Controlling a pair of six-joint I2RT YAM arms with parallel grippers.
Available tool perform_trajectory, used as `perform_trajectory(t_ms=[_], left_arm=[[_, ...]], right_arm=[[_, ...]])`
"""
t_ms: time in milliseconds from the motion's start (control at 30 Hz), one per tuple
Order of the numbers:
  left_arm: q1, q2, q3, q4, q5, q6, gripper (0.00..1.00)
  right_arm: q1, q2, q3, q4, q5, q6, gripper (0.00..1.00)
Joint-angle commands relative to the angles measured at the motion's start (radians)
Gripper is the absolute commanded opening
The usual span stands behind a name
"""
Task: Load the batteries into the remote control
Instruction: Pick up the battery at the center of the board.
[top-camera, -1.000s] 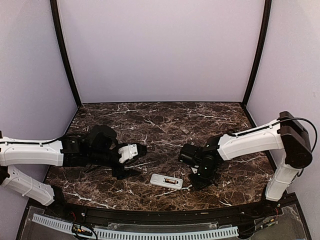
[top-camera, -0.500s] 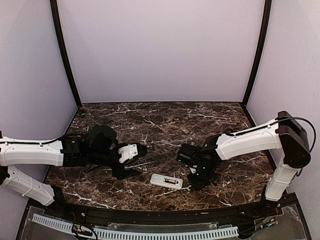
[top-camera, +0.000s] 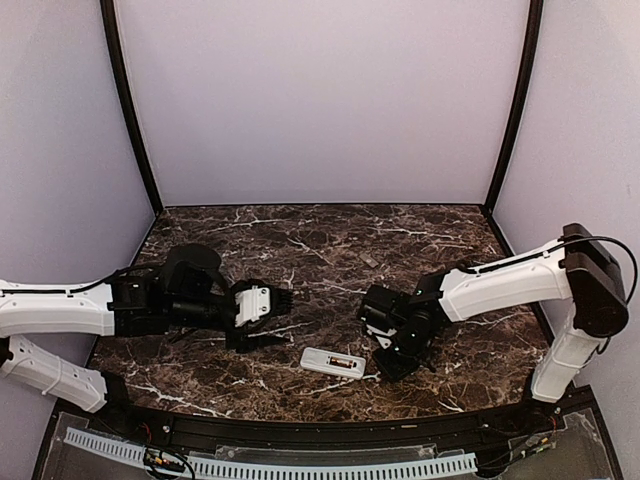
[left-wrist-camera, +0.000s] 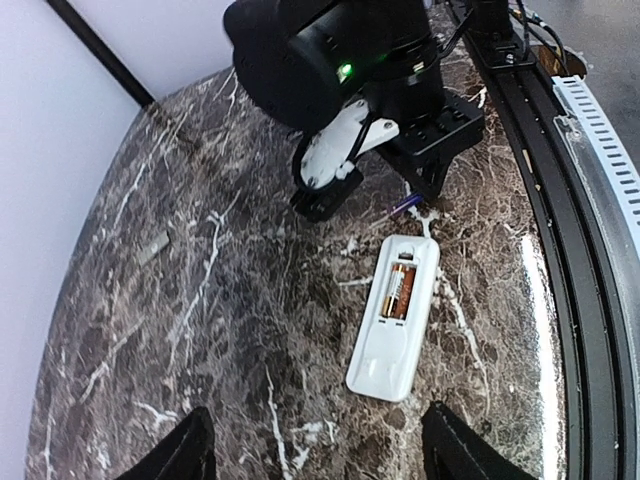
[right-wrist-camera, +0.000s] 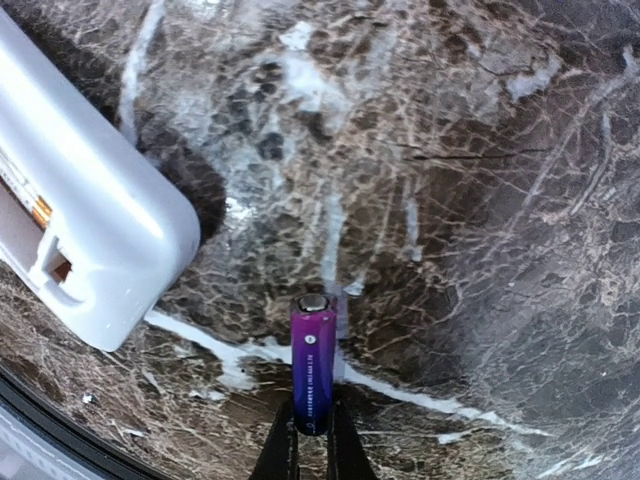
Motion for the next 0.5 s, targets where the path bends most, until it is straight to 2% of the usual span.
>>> perform_trajectory(t_ms=[0, 233, 467], left_arm=[[-0.050, 0.017, -0.012, 0.123, 0.008, 0.194, 0.70], [-0.096, 0.152, 0.036, 0.168, 0.003, 0.318, 0.69], [-0.119, 0.208, 0.036, 0.216, 0.023, 0.334, 0.69]], right_arm=[[-0.020, -0.031, -0.047, 0.072, -0.080, -0.035, 0.00], [-0.048, -0.072, -0.094, 0.118, -0.108, -0.033, 0.00], [-0.061, -0.117, -0.090, 0.104, -0.117, -0.042, 0.00]])
